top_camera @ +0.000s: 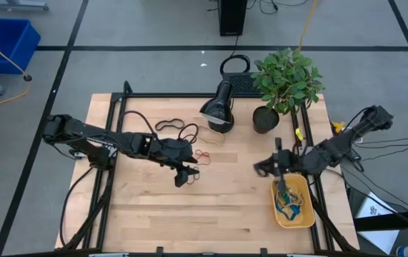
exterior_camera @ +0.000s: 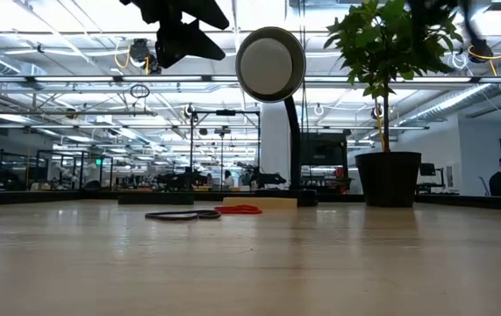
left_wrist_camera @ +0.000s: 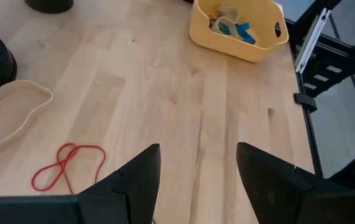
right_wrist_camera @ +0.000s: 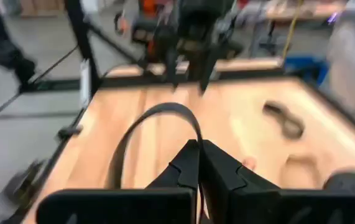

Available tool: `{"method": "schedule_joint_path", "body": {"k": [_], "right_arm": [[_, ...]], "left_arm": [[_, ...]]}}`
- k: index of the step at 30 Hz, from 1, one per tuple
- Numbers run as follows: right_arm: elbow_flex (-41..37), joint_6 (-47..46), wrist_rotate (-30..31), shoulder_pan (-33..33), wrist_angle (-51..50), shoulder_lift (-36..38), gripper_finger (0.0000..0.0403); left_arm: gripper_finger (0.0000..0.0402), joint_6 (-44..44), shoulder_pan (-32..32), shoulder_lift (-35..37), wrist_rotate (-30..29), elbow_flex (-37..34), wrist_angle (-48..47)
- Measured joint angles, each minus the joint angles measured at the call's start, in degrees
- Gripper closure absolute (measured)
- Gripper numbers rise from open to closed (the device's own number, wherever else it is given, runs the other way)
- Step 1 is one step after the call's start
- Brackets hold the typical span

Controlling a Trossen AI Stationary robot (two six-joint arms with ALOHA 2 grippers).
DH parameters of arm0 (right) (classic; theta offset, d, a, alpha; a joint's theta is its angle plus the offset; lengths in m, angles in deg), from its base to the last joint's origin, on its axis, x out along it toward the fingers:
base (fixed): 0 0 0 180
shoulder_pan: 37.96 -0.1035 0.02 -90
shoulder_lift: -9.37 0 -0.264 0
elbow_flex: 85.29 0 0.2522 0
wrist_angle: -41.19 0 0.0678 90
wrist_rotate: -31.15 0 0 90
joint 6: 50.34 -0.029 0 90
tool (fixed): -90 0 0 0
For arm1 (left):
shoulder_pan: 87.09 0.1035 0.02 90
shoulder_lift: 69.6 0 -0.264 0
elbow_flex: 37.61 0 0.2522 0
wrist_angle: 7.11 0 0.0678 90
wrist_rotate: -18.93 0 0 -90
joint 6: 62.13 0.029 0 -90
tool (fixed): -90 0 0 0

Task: Pick and place rubber bands into bin
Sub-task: Put the black rubber band into the yellow bin

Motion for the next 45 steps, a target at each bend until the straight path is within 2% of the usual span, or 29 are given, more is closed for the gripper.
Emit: {"method": "schedule_joint_path", "body": {"k": [7, 14, 18, 22, 28, 38, 45], "right_arm": [[9.45, -17.52, -2.02, -5.66, -30.17, -0.85, 0.0403], [16.76, -36.74, -14.81, -9.25, -52.00, -4.40, 0.0403], [16.83, -46.84, -23.14, -11.91, -58.17, -5.89, 0.0403], [16.83, -54.28, -27.61, -15.59, -61.78, -7.94, 0.0403], [14.31, -58.46, -27.54, -19.58, -60.71, -11.16, 0.0403], [2.19, -63.83, -29.07, -20.72, -53.21, -12.59, 0.0403], [-2.05, -68.08, -30.71, -20.66, -52.16, -12.59, 0.0392]], "left_arm": [[0.0186, 0.02, 0.04, 0.00, -0.04, 0.00, 0.04], [0.0185, 0.04, 0.97, 0.00, -0.84, 0.00, 0.50], [0.0185, 0.04, 1.61, 0.00, -1.51, 0.00, 0.50], [0.0185, 0.04, 2.35, 0.00, -1.57, 0.00, 0.50], [0.0186, 0.04, 3.01, 0.00, -1.60, 0.00, 0.52], [0.0185, -0.20, 2.99, 0.00, -1.59, 0.00, 0.59], [0.0185, -0.21, 2.99, -0.02, -1.57, 0.00, 0.63]]}}
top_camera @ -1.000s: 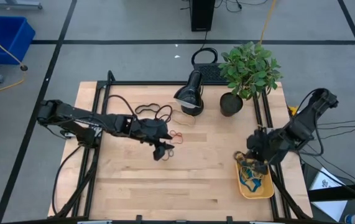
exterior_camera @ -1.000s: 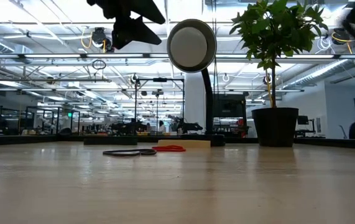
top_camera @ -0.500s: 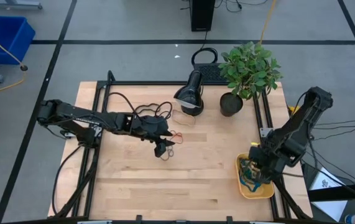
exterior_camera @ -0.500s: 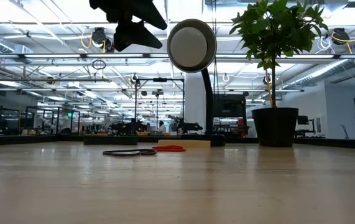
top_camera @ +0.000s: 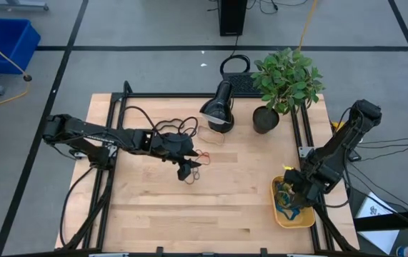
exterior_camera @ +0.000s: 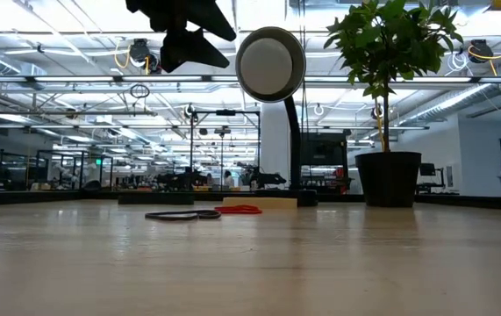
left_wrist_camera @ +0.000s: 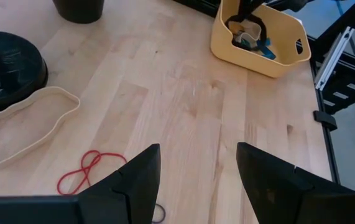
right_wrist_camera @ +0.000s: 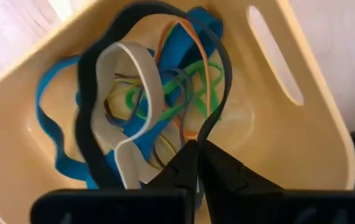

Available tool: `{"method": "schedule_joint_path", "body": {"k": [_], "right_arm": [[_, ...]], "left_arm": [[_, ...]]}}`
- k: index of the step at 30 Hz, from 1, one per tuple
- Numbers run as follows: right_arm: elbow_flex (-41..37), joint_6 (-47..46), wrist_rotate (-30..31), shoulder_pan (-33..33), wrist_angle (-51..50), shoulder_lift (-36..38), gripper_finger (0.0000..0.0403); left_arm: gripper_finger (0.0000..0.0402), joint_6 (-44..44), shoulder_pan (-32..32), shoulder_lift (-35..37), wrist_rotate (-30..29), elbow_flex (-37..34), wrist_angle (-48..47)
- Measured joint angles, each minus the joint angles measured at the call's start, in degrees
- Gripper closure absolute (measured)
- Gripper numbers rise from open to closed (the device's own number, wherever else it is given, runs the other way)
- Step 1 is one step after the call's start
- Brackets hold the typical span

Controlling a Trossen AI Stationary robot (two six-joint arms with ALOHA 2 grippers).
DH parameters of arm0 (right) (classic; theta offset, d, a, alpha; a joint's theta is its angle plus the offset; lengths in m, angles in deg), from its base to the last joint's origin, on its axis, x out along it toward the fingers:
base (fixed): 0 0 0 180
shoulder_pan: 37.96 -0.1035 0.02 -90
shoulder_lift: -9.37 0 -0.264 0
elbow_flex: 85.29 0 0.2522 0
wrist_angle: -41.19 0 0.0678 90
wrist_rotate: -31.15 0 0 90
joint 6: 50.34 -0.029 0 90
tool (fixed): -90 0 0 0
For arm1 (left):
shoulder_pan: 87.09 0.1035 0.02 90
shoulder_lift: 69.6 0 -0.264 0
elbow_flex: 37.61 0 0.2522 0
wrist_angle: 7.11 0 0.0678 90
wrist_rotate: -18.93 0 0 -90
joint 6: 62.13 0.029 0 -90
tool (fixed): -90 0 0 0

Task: Pick and place rubber bands into bin
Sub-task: Put the black rubber band into the yellow bin, then put the violet rubber band into the yellow bin

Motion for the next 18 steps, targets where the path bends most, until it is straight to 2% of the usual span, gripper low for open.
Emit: {"method": "schedule_joint_path", "body": {"k": [6, 10, 18], "right_arm": [[-0.24, -0.32, 0.04, 0.00, 0.02, 0.00, 0.0386], [-0.24, -0.09, 0.09, 0.00, 0.03, 0.00, 0.0369], [-0.16, 1.47, 0.09, 0.00, -0.33, 0.02, 0.0264]], "left_arm": [[0.0186, 0.02, 0.00, 0.00, 0.00, 0.00, 0.01], [0.0186, 0.02, 0.00, 0.00, 0.00, 0.00, 0.00], [0.0186, -0.25, -0.02, 0.00, 0.02, 0.00, 0.01]]}}
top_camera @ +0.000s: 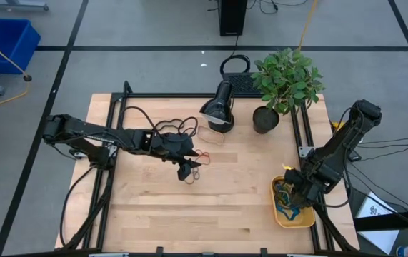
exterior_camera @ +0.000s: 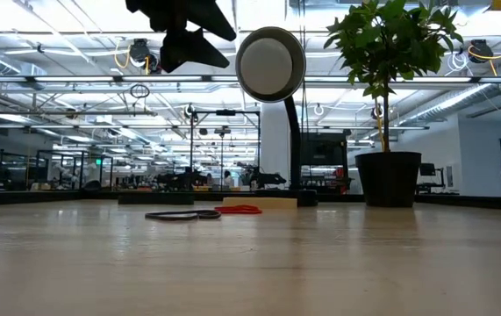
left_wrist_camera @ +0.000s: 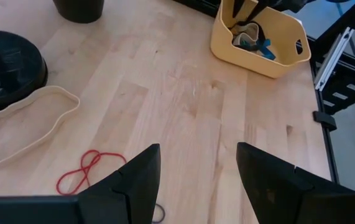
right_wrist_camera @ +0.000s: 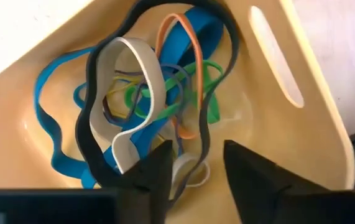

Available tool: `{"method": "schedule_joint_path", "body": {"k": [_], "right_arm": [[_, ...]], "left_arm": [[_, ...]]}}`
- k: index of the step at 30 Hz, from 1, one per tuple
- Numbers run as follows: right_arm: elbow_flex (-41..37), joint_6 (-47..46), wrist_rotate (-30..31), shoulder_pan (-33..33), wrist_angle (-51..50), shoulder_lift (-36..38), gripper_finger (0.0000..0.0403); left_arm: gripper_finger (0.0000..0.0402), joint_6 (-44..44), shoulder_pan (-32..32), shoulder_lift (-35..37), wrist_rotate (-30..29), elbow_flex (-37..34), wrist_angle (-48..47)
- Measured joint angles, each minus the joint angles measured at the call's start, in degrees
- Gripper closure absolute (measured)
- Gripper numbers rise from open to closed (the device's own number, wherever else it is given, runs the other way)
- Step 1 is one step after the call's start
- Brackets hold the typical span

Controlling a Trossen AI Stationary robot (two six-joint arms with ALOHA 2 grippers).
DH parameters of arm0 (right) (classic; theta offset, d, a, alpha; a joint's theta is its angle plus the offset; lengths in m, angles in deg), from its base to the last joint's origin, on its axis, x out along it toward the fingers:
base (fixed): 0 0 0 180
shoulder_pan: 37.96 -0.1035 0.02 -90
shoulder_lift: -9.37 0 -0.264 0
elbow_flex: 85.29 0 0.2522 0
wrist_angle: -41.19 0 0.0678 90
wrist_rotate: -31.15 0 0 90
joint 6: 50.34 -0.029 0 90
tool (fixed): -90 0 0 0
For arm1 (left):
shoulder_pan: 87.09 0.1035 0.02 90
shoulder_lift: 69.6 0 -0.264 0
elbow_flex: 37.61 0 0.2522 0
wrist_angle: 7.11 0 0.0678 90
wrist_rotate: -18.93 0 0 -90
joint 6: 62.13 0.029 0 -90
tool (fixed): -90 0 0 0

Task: Pick and place rubber bands into bin
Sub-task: Put the violet rubber band into the yellow bin

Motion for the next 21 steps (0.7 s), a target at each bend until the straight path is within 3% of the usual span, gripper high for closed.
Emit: {"method": "schedule_joint_path", "body": {"k": [4, 9, 21], "right_arm": [[2.60, 0.06, 0.23, 0.00, -4.18, 0.15, 0.0225], [7.23, 0.15, 4.05, 0.00, -9.46, 1.52, 0.0203], [9.71, 11.79, 25.04, 0.07, -0.63, 8.52, 0.0205]], "left_arm": [[0.0186, -1.50, -0.15, 0.00, 0.03, 0.00, -0.01], [0.0185, -0.81, -0.15, 0.00, 0.03, 0.00, -0.01], [0.0198, 5.35, -0.15, 0.00, -1.26, 0.02, -1.94]]}}
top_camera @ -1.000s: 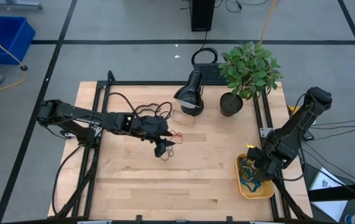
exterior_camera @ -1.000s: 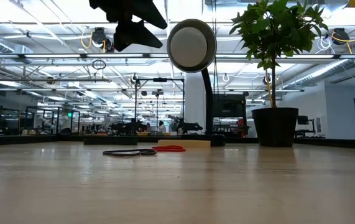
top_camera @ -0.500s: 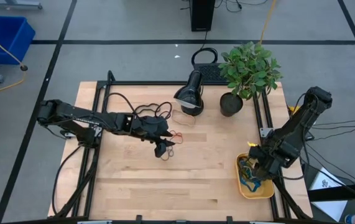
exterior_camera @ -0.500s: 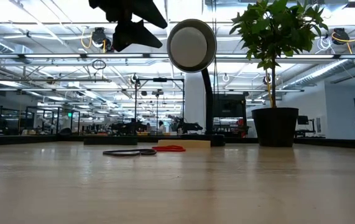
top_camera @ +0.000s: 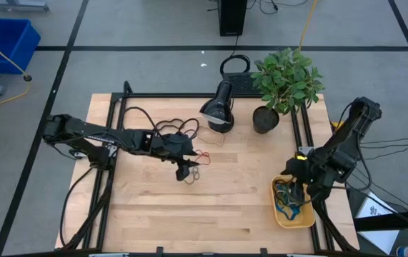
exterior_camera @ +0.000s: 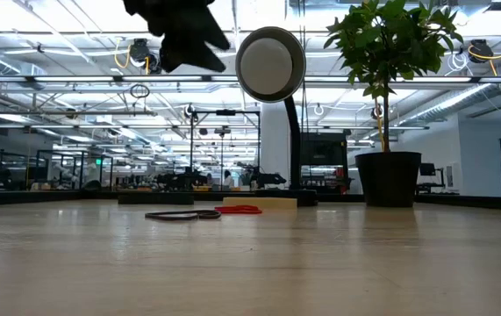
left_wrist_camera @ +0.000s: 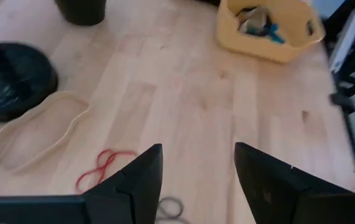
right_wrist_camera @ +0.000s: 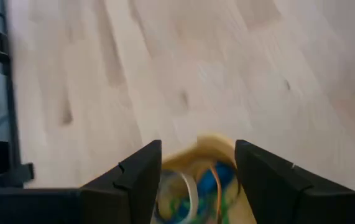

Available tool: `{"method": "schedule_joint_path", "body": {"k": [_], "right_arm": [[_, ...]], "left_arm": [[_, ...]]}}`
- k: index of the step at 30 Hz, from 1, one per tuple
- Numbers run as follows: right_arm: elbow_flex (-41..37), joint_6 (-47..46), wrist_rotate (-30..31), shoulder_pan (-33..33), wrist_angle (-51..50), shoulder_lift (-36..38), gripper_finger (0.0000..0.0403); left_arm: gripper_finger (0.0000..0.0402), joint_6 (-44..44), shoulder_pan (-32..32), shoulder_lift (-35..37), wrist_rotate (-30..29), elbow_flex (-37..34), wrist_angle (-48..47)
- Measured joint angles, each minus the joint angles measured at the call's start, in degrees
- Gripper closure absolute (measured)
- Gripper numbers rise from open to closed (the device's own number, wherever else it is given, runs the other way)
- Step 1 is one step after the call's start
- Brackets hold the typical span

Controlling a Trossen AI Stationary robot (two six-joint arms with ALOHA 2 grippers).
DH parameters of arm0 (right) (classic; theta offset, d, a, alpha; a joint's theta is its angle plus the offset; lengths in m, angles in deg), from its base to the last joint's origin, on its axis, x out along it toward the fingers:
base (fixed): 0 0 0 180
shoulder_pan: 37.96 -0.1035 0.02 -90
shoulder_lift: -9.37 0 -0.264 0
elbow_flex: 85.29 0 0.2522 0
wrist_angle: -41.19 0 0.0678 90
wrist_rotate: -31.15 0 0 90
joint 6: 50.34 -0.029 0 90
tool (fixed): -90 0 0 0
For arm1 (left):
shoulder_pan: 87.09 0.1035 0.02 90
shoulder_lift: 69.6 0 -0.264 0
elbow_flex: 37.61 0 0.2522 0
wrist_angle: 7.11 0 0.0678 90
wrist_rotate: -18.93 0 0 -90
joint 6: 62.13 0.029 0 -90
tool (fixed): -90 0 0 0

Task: Pick and place rubber bands into bin
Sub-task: Put the violet rubber band into the yellow bin

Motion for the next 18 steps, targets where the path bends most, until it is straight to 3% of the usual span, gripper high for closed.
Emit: {"method": "schedule_joint_path", "body": {"k": [7, 18], "right_arm": [[0.00, 11.70, 7.00, 0.16, 6.34, 0.64, 0.0206], [0.00, 16.03, 8.02, 4.51, 6.64, 0.64, 0.0206]], "left_arm": [[0.0229, -1.87, -0.04, -2.88, -4.22, 0.02, -4.71], [0.0243, -6.66, -0.11, -14.09, -1.44, 0.02, -6.80]]}}
